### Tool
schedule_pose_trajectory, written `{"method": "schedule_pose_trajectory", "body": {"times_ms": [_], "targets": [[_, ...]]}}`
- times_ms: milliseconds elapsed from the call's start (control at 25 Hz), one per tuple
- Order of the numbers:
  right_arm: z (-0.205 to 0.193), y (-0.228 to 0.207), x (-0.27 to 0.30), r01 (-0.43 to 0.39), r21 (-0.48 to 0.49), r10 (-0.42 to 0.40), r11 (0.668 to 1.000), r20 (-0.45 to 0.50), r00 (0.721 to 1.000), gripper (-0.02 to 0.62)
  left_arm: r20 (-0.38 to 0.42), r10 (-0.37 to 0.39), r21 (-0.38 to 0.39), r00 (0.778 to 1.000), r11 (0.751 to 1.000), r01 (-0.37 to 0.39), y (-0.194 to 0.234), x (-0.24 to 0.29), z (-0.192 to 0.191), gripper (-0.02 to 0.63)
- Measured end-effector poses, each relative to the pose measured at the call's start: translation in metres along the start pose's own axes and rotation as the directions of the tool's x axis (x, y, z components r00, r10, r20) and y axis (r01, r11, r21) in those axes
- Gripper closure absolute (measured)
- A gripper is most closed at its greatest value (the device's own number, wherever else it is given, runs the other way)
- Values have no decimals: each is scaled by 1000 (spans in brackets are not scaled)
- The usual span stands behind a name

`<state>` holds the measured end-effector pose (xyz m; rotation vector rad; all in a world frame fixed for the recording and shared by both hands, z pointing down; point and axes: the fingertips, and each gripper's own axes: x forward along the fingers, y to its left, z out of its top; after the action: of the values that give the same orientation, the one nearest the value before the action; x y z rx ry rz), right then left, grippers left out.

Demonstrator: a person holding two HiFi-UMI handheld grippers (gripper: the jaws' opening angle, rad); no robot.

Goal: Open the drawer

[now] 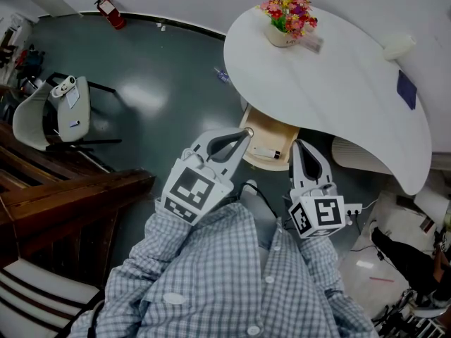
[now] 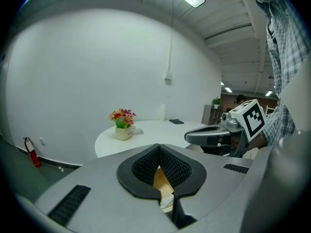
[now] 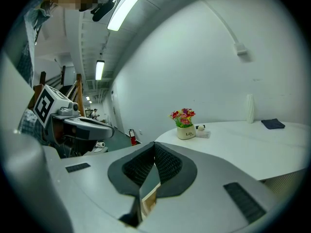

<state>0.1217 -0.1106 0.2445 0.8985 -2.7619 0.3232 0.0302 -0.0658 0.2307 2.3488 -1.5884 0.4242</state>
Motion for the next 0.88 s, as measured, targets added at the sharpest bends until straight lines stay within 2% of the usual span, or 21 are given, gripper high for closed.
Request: {"method": "schedule_pose_trajectory", "body": {"times_ms": [880], "targets": [[-5, 4, -8, -8, -18, 8, 1000, -21, 1000, 586, 8, 5, -7, 1000, 1000, -5, -3, -4, -2, 603]]}}
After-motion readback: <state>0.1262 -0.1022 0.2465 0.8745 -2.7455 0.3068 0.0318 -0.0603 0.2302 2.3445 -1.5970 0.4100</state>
